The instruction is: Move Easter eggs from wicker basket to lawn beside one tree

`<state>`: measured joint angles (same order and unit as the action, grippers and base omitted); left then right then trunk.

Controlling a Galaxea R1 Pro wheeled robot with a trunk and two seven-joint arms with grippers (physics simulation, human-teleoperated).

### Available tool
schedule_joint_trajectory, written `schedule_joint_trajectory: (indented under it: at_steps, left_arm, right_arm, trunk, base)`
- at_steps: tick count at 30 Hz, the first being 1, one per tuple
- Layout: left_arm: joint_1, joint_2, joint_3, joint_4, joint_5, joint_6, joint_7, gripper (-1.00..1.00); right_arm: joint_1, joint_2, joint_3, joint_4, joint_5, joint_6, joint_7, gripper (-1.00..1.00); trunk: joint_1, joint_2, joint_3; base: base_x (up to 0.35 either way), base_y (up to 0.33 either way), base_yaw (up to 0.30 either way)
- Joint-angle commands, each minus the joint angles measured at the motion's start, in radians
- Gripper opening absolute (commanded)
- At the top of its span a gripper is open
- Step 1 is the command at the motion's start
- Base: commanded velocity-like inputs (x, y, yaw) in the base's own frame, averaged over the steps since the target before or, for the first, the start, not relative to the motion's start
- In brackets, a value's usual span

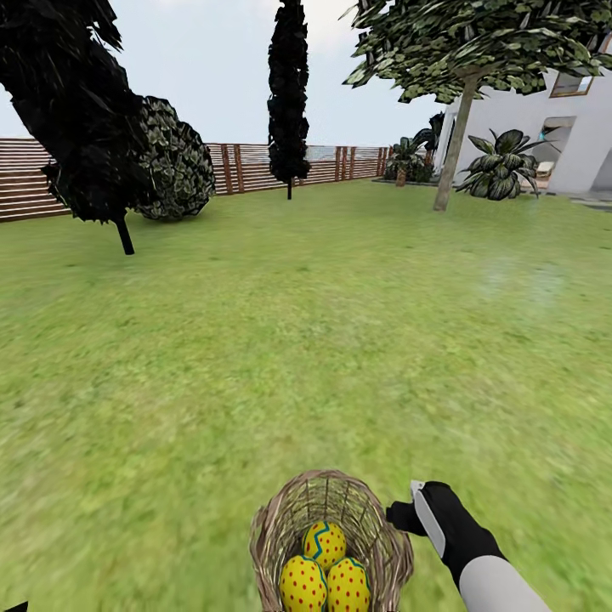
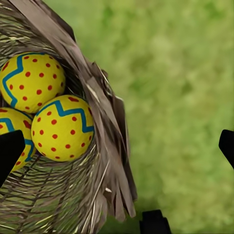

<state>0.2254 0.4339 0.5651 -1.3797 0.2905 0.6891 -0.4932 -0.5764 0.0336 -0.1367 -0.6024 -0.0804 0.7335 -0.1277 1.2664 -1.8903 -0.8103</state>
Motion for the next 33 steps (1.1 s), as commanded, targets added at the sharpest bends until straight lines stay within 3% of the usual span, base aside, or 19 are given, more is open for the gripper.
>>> schedule_joint_trajectory:
  at_steps: [1, 7, 13, 18, 33]
  left_arm:
    - [0.0, 0.0, 0.001, -0.001, 0.006, 0.007, -0.001, 1.0]
    - [0.0, 0.0, 0.001, -0.001, 0.006, 0.006, -0.001, 1.0]
    - [0.0, 0.0, 0.001, -0.001, 0.006, 0.006, 0.0, 1.0]
    - [0.0, -0.001, 0.001, -0.002, 0.006, 0.006, 0.0, 1.0]
    - [0.0, -0.001, 0.001, -0.001, 0.006, 0.006, 0.001, 1.0]
  right_arm:
    - [0.0, 0.003, -0.003, 0.0, -0.009, 0.003, -0.007, 1.0]
    - [0.0, 0.016, -0.001, 0.001, -0.009, -0.003, -0.006, 1.0]
    - [-0.007, 0.029, 0.027, 0.043, -0.009, -0.081, -0.006, 1.0]
    - [-0.02, 0.031, 0.037, 0.059, -0.01, -0.1, -0.006, 1.0]
    - [-0.023, 0.022, 0.037, 0.094, -0.009, -0.098, -0.01, 1.0]
  trunk:
    - [0.004, -0.008, -0.004]
    - [0.027, -0.05, -0.023]
    - [0.05, -0.092, -0.042]
    - [0.069, -0.127, -0.057]
    - [0.069, -0.127, -0.057]
  base:
    - [0.0, 0.0, 0.0]
    - [0.0, 0.0, 0.0]
    - [0.0, 0.0, 0.0]
    - [0.0, 0.0, 0.0]
    - [0.0, 0.0, 0.0]
